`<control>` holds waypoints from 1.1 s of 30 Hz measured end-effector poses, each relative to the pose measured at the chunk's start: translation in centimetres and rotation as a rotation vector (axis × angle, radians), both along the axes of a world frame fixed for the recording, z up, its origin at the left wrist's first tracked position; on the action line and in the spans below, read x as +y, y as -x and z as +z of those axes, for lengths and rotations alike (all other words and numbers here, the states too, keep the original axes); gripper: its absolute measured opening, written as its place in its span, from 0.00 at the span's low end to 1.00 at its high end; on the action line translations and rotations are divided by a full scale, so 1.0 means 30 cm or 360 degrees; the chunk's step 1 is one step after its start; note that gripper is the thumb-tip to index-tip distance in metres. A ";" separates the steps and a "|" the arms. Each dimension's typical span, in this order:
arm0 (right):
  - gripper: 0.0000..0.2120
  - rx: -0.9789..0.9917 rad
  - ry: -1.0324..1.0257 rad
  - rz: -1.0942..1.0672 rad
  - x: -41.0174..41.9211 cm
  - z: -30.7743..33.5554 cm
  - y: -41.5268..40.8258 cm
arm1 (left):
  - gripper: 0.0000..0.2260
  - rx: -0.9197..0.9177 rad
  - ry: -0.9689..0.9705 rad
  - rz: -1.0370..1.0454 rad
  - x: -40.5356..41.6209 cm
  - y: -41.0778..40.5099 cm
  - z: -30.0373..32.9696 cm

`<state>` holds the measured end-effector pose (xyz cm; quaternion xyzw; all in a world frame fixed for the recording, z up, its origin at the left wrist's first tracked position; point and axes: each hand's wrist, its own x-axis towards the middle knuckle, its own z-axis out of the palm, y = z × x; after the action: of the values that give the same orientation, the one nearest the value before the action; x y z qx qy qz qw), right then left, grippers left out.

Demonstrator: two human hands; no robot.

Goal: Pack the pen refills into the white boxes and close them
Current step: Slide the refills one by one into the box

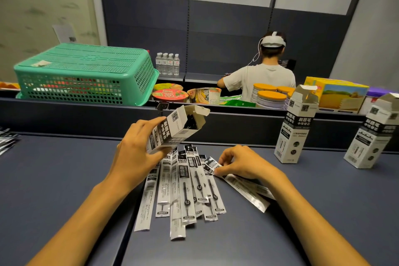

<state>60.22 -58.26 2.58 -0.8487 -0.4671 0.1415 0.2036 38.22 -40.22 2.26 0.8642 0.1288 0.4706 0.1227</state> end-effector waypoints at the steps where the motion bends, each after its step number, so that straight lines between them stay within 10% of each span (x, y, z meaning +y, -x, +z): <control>1: 0.17 0.0013 0.0019 -0.0007 -0.002 0.002 0.001 | 0.32 -0.0001 0.0001 0.0000 0.000 0.000 0.000; 12: 0.16 0.0187 0.0057 0.0001 -0.014 0.016 0.008 | 0.32 0.0014 -0.0005 0.0009 0.004 -0.002 -0.002; 33: 0.05 0.0661 -0.0983 0.0121 -0.082 0.110 0.007 | 0.33 0.0023 -0.0002 0.0009 0.001 -0.001 0.001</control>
<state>60.02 -60.72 5.87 -0.6826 -0.4676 0.1705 0.5350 38.24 -40.18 2.28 0.8673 0.1318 0.4648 0.1197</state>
